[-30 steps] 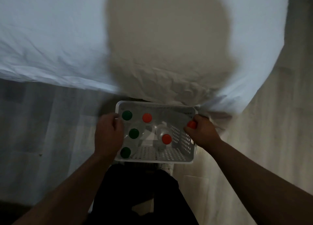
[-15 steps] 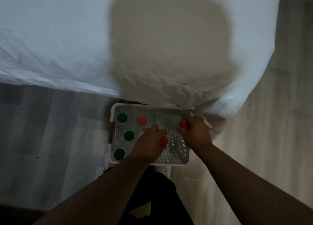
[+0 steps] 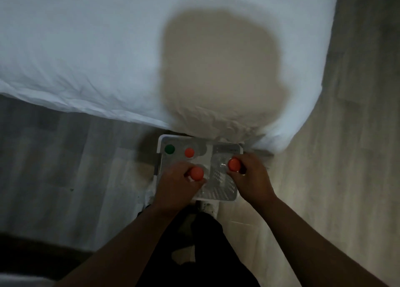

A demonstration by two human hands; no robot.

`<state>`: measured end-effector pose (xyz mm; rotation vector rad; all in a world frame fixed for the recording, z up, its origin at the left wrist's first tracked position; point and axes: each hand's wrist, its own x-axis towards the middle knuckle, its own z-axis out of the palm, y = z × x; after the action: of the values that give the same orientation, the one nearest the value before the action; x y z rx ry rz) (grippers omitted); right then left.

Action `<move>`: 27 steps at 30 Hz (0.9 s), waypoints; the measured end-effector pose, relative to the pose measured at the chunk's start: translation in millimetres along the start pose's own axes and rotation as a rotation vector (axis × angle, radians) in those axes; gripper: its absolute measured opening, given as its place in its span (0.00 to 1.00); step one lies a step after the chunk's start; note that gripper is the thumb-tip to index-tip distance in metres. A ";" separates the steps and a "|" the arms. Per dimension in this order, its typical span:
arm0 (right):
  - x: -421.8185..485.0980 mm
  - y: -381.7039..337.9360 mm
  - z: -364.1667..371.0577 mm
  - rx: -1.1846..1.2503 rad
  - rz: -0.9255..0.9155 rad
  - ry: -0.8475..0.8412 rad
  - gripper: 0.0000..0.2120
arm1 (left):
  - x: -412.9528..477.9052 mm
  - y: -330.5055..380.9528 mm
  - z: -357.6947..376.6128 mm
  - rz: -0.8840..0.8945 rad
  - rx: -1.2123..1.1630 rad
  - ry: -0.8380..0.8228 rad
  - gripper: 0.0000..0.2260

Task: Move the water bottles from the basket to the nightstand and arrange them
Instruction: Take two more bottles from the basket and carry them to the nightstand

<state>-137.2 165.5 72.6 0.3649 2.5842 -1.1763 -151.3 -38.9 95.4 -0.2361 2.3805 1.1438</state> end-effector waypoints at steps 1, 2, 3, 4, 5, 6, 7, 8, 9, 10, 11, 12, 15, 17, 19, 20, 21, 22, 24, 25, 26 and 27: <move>-5.1 -15.1 -10.4 0.015 -0.012 -0.001 0.10 | -9.7 10.5 -15.6 -0.011 -0.028 0.021 0.09; -10.5 -32.4 -22.1 0.040 -0.018 -0.015 0.11 | -19.6 18.8 -30.8 -0.015 -0.031 0.045 0.10; -15.1 -49.5 -33.0 0.076 -0.008 -0.042 0.13 | -29.1 25.2 -46.2 -0.006 -0.017 0.069 0.11; -21.7 -68.1 -44.7 0.101 0.014 -0.076 0.14 | -40.0 32.3 -62.3 0.013 -0.006 0.094 0.13; -27.7 -86.0 -55.7 0.119 0.026 -0.097 0.16 | -49.6 41.1 -79.4 0.042 -0.013 0.119 0.12; -33.4 -105.8 -67.3 0.118 0.027 -0.109 0.18 | -58.7 52.8 -97.7 0.065 -0.051 0.142 0.11; -41.5 -125.5 -78.9 0.112 0.016 -0.120 0.18 | -70.0 65.4 -115.4 0.088 -0.104 0.164 0.10; -48.8 -143.7 -90.3 0.098 -0.002 -0.128 0.19 | -79.6 77.3 -130.7 0.102 -0.150 0.182 0.10; -57.1 -161.6 -101.1 0.081 -0.027 -0.142 0.19 | -90.1 88.5 -144.5 0.093 -0.177 0.209 0.11; -67.6 -181.2 -110.6 0.059 -0.057 -0.162 0.19 | -103.8 97.3 -158.7 0.058 -0.204 0.242 0.13; -75.0 -200.5 -119.2 0.053 -0.088 -0.175 0.18 | -116.7 104.8 -173.3 0.024 -0.229 0.289 0.14; -80.2 -220.6 -128.1 0.055 -0.112 -0.179 0.17 | -128.2 112.8 -188.5 0.003 -0.248 0.340 0.15; -95.8 -279.7 -147.1 0.107 -0.157 -0.171 0.15 | -162.3 130.4 -233.2 -0.047 -0.303 0.434 0.16; -108.4 -320.9 -151.9 0.136 -0.236 -0.191 0.15 | -187.5 137.2 -264.9 -0.051 -0.331 0.519 0.16; -121.3 -360.0 -150.5 0.125 -0.319 -0.211 0.15 | -212.2 134.8 -295.6 -0.058 -0.378 0.600 0.15; -126.4 -378.1 -148.6 0.106 -0.358 -0.214 0.15 | -224.7 132.9 -309.8 -0.057 -0.407 0.635 0.14; -131.3 -395.9 -144.9 0.096 -0.390 -0.220 0.15 | -236.9 128.3 -323.6 -0.054 -0.430 0.667 0.14; -136.1 -413.9 -140.8 0.099 -0.417 -0.234 0.15 | -248.5 122.7 -337.0 -0.054 -0.445 0.702 0.14; -144.0 -450.4 -127.7 0.116 -0.479 -0.277 0.14 | -272.0 111.9 -366.8 -0.058 -0.493 0.772 0.14; -148.4 -468.4 -119.7 0.112 -0.507 -0.296 0.14 | -283.0 105.1 -381.2 -0.053 -0.529 0.804 0.14; -152.7 -486.1 -109.9 0.098 -0.535 -0.317 0.13 | -293.3 95.6 -394.8 -0.050 -0.552 0.839 0.14; -157.1 -503.9 -98.3 0.083 -0.562 -0.334 0.13 | -303.9 85.9 -409.2 -0.052 -0.565 0.873 0.14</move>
<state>-176.3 -98.2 538.6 -0.5382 2.4026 -1.3727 -61.4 -315.8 522.6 -1.1851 2.6134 1.9589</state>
